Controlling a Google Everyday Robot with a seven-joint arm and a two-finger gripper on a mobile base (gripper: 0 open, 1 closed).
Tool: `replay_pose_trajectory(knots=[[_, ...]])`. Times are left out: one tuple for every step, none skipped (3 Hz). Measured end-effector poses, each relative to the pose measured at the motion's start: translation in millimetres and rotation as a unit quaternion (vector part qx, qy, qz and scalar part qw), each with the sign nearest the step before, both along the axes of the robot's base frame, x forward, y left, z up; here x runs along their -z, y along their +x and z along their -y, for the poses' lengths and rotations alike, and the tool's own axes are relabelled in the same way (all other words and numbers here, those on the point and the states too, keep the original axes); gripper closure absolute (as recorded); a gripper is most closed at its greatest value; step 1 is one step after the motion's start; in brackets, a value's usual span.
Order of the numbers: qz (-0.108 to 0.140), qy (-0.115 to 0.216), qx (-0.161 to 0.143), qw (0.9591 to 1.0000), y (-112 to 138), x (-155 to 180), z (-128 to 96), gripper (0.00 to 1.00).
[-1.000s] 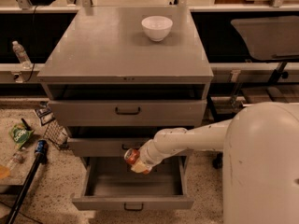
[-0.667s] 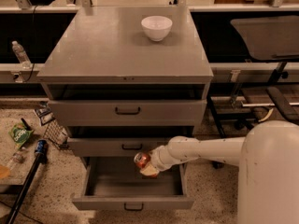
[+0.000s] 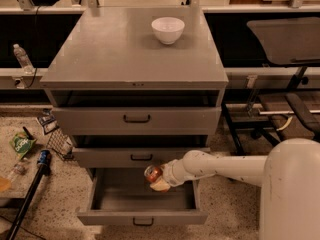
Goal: Place coke can into bottom drawer
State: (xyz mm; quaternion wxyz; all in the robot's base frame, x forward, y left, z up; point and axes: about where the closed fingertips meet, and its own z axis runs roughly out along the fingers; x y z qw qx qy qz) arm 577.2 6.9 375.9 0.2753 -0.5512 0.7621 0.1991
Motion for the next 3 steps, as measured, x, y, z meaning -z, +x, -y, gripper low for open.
replay_pose_trajectory(knots=[[-0.001, 0.022, -0.019, 0.9996, -5.2, 33.6, -9.5, 1.00], [0.010, 0.034, -0.038, 0.9986, -2.9, 77.9, -25.7, 0.97], [0.023, 0.039, -0.047, 0.9979, 2.8, 94.4, -33.3, 0.75]])
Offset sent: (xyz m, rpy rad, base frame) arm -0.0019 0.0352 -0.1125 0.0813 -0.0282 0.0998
